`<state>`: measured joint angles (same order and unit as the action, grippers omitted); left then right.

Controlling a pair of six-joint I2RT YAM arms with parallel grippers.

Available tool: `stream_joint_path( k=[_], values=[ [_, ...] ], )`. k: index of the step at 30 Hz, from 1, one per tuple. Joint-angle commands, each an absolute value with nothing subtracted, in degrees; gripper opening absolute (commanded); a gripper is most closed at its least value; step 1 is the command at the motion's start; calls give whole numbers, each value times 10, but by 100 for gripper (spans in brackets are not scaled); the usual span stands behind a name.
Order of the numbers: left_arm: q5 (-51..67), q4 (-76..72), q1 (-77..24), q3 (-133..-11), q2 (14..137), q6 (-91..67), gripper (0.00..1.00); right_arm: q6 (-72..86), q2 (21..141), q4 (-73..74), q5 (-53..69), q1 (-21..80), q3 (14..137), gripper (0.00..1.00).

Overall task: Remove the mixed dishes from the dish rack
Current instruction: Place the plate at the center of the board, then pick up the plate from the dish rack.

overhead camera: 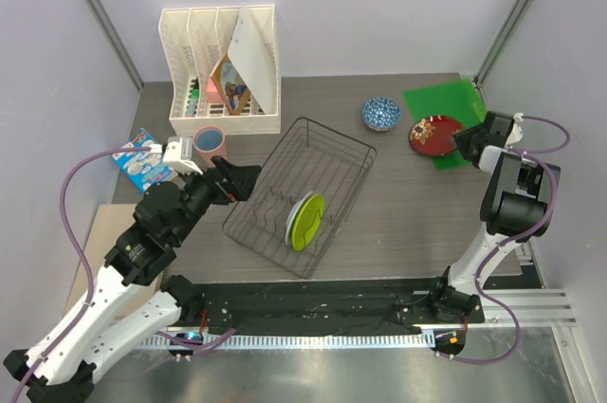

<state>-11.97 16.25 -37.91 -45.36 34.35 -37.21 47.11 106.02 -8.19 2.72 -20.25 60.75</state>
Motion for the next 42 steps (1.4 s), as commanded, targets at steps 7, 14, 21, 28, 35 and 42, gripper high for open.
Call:
stream_joint_path(
  k=[7, 14, 21, 28, 35, 42],
  values=[
    [-105, 161, -380, -459, 359, -379, 100, 496, 953, -111, 21, -200, 544, 45],
    [-90, 163, -380, -455, 375, -391, 100, 599, 888, -80, 49, -200, 469, 46],
    [-69, 185, -379, -461, 414, -386, 100, 659, 724, -195, 119, -160, 274, 45],
    [-50, 243, -388, -504, 510, -353, 94, 549, 486, -180, 101, 38, 259, 44],
    [-146, 223, -524, -528, 547, -302, 53, 513, 405, -106, 121, 84, 275, 43],
    [-285, 260, -657, -568, 624, -301, 52, 521, 405, -121, 144, 86, 232, 43]
  ],
)
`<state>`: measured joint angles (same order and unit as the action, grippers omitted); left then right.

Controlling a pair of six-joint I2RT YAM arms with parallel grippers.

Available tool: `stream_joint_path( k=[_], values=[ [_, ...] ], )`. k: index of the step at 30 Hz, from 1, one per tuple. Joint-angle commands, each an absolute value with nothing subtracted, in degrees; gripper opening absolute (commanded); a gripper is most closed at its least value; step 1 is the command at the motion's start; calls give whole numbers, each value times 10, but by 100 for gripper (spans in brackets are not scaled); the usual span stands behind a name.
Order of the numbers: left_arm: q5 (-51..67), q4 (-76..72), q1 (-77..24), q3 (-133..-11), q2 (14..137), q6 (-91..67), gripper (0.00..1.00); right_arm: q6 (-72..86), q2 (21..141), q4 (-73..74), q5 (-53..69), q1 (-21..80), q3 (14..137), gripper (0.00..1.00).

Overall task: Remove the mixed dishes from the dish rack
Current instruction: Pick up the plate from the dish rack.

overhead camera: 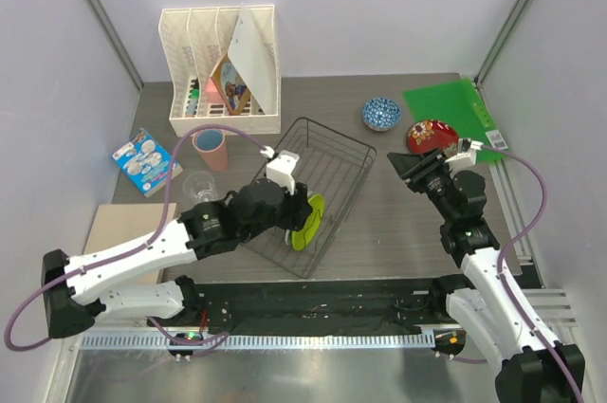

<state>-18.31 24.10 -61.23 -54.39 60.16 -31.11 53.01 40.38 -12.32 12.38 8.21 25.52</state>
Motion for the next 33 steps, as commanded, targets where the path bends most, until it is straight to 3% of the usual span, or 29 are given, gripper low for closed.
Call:
stream_joint_path(
  k=[1, 10, 33],
  values=[
    [-289, 259, -663, -567, 634, -305, 52, 522, 405, -123, 144, 86, 228, 43],
    [-339, 260, -682, -549, 679, -332, 54, 507, 420, -128, 149, 85, 221, 43],
    [-339, 230, -719, -548, 701, -343, 49, 507, 439, -147, 157, 86, 203, 42]
  ],
)
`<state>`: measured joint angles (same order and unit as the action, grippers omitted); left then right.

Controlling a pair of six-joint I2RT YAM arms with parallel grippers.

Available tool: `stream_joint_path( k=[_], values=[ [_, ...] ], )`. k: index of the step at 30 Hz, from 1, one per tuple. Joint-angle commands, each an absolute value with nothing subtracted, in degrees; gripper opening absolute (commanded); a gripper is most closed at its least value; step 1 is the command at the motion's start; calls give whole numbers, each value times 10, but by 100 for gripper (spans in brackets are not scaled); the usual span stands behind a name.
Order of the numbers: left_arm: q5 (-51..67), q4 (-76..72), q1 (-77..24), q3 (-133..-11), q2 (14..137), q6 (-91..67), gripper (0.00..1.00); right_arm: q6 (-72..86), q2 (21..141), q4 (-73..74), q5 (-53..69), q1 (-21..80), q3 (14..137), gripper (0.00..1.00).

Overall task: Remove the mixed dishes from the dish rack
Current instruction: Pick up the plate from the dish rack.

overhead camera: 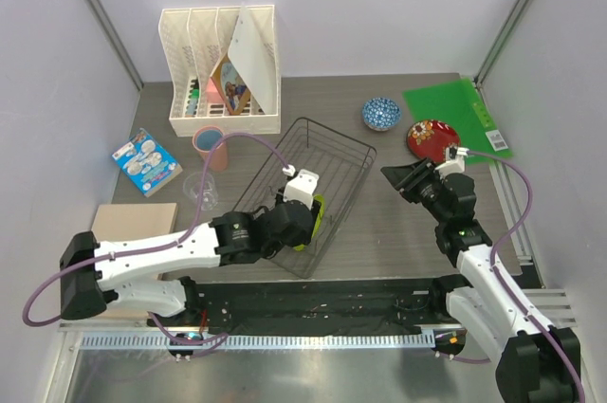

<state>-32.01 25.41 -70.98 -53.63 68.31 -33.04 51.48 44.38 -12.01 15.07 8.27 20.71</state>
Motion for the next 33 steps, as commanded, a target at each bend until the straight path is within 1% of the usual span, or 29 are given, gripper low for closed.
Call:
stream_joint_path(
  k=[1, 12, 16, 19, 20, 22, 25, 28, 29, 31, 32, 33],
  values=[
    [-340, 229, -720, -548, 705, -344, 49, 505, 438, -145, 156, 86, 203, 42],
    [-371, 244, -721, -538, 732, -364, 48, 497, 434, -133, 151, 86, 200, 42],
    [-378, 243, -720, -531, 745, -362, 46, 497, 439, -136, 151, 85, 196, 42],
    [-382, 254, -720, -536, 763, -365, 40, 497, 439, -136, 150, 86, 193, 42],
    [-388, 260, -720, -538, 765, -370, 35, 498, 440, -136, 150, 86, 192, 42],
    [-401, 260, -722, -540, 766, -370, 29, 497, 439, -136, 149, 86, 190, 42],
    [-420, 268, -723, -544, 771, -367, 27, 497, 439, -136, 148, 86, 188, 42],
    [-426, 273, -724, -544, 770, -366, 20, 497, 437, -134, 147, 85, 187, 42],
    [-428, 273, -725, -543, 765, -366, 11, 497, 437, -134, 147, 85, 187, 42],
    [-437, 272, -728, -545, 757, -360, 3, 497, 433, -133, 145, 86, 187, 42],
    [-442, 273, -729, -546, 751, -355, 0, 497, 433, -133, 144, 85, 187, 42],
    [-446, 273, -732, -548, 739, -350, 0, 497, 432, -133, 144, 85, 187, 42]
  ],
)
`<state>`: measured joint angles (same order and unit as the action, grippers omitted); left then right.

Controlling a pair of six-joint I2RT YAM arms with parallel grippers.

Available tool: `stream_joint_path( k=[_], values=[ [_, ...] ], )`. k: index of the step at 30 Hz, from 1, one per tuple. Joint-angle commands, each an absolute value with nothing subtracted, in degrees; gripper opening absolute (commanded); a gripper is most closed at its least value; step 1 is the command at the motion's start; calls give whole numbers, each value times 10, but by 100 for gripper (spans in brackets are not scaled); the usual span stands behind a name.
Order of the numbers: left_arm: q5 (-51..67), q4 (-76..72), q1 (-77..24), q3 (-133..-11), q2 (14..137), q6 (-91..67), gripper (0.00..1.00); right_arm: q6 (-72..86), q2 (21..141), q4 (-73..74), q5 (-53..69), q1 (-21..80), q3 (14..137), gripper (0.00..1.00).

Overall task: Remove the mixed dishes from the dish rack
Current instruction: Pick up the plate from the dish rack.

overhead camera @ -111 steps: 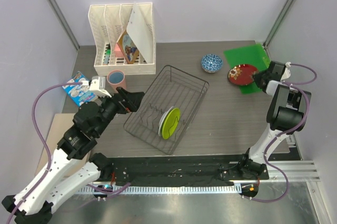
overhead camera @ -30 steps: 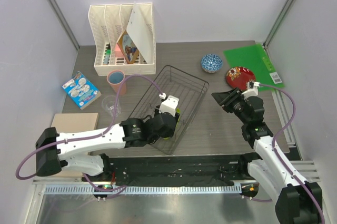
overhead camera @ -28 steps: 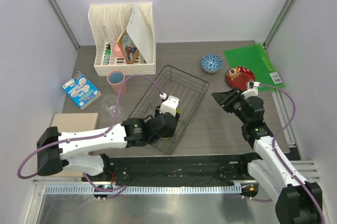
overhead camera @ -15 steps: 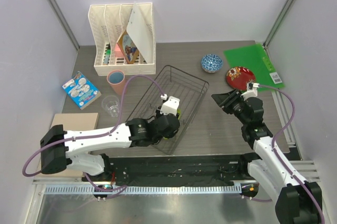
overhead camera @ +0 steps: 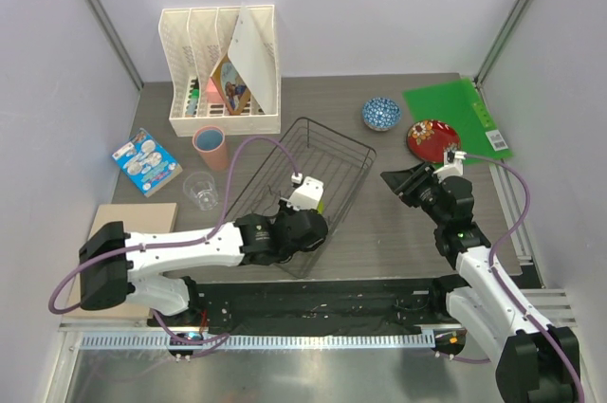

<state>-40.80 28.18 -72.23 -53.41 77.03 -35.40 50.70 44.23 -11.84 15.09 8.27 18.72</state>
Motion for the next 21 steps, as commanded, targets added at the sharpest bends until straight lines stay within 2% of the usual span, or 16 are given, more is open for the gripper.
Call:
stream_joint_path(
  k=[1, 11, 21],
  values=[
    [-450, 272, -735, -554, 732, -345, 0, 497, 432, -132, 144, 85, 188, 41],
    [-481, 235, -767, -559, 667, -252, 0, 500, 426, -126, 144, 86, 188, 41],
    [-633, 38, -876, -514, 630, -13, 0, 500, 417, -118, 139, 85, 194, 41]
  ],
)
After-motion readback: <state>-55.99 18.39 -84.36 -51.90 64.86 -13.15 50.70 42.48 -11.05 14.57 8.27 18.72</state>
